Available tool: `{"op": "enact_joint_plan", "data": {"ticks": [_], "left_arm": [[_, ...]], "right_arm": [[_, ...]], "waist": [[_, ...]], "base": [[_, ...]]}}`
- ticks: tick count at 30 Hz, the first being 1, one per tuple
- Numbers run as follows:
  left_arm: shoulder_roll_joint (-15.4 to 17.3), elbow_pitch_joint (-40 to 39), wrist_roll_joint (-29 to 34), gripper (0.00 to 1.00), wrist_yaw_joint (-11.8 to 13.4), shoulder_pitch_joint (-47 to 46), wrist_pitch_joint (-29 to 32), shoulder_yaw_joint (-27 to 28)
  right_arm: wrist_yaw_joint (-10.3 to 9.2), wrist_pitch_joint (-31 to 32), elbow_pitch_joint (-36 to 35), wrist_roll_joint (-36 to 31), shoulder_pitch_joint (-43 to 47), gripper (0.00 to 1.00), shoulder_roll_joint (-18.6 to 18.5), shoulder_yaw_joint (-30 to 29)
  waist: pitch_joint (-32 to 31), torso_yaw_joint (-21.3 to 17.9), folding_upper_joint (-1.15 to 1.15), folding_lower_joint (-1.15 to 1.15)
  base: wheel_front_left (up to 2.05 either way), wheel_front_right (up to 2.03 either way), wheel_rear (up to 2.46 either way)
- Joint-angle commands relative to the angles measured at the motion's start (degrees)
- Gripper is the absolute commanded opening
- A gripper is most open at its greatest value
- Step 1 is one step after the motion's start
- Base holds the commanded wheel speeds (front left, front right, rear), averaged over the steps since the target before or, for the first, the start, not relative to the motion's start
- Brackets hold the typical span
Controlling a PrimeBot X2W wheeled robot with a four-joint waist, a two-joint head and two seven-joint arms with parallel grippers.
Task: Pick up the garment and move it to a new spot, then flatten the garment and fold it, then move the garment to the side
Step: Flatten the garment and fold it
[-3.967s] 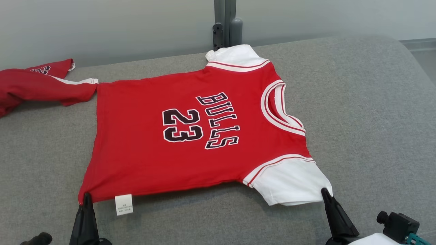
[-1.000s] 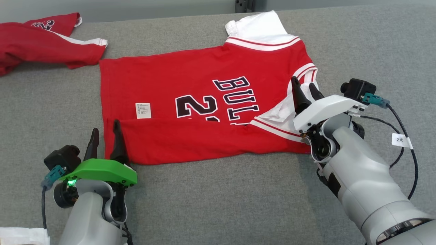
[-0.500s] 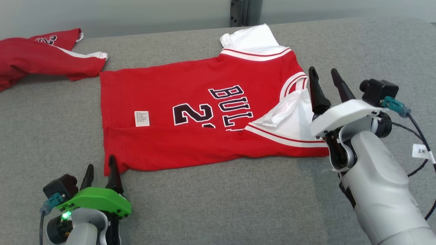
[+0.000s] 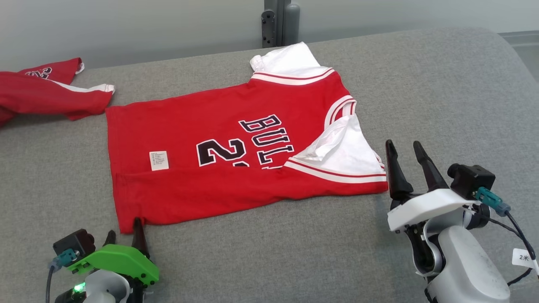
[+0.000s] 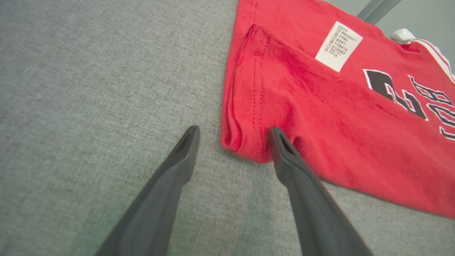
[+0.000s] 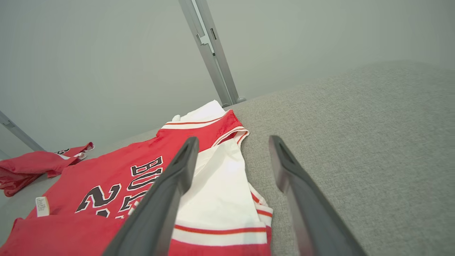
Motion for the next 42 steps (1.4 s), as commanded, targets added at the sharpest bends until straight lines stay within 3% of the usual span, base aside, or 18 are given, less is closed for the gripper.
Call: {"op": "enact_joint_plan", "data": {"ticks": [1, 4, 5, 20, 30, 31, 32, 33, 34, 42], "left_arm": [[0.4, -0.3, -0.6, 0.55, 0.5, 0.8, 0.3, 0.0], [0.4, -0.6, -0.8, 0.06, 0.9, 1.2, 0.8, 0.1], [0.3, -0.7, -0.8, 0.00, 1.0, 1.3, 0.9, 0.1], [1.6, -4.2, -2.0, 0.00, 1.0, 2.1, -0.5, 1.1], [1.0, -5.1, -2.0, 0.00, 1.0, 1.1, -0.7, 0.1], [0.9, -5.2, -2.0, 0.00, 1.0, 1.0, -0.8, -0.1], [0.9, -5.2, -1.9, 0.00, 0.9, 0.9, -1.0, -0.2], [1.0, -5.3, -1.8, 0.00, 0.7, 0.7, -1.2, -0.3], [1.0, -5.2, -1.8, 0.00, 0.6, 0.7, -1.4, -0.4], [0.6, -7.0, -2.0, 0.00, -0.1, 2.1, -2.3, -1.2]], "right_arm": [[0.02, -0.2, -0.5, -0.4, 1.2, 1.00, 0.0, -0.1], [0.02, -0.1, -0.9, -0.4, 2.5, 1.00, 0.1, 0.1], [0.02, -0.1, -0.9, -0.4, 2.8, 1.00, 0.1, 0.1], [0.02, 6.7, 6.4, -2.0, 3.5, 1.00, 0.0, -3.3], [0.02, 10.5, 15.6, -0.2, -2.3, 1.00, 0.9, 1.1], [0.02, 10.5, 16.6, -0.1, -2.8, 0.89, 1.0, 1.4], [0.02, 10.5, 17.4, 0.3, -3.2, 0.49, 1.0, 1.8], [0.02, 10.2, 17.9, 1.0, -3.6, 0.33, 1.0, 2.3], [0.02, 10.0, 18.3, 1.6, -4.0, 0.02, 1.0, 2.7], [0.00, 8.4, 16.8, 4.9, -4.1, 0.00, -0.7, 2.0]], "waist": [[0.1, -0.5, 0.00, 0.00], [0.1, -0.9, 0.00, 0.00], [0.1, -0.9, 0.00, 0.00], [0.1, 1.0, 0.00, 0.00], [1.2, 1.8, 0.00, 0.00], [1.2, 2.0, 0.00, 0.00], [1.3, 2.1, 0.00, 0.00], [1.3, 2.3, 0.00, 0.00], [1.2, 2.4, 0.00, 0.00], [0.5, 2.5, 0.00, 0.00]], "base": [[0.00, 0.00, 0.00], [0.00, 0.00, 0.00], [0.00, 0.00, 0.00], [0.00, 0.00, 0.00], [0.00, 0.00, 0.00], [0.00, 0.00, 0.00], [0.00, 0.00, 0.00], [0.00, 0.00, 0.00], [0.00, 0.00, 0.00], [0.00, 0.00, 0.00]]}}
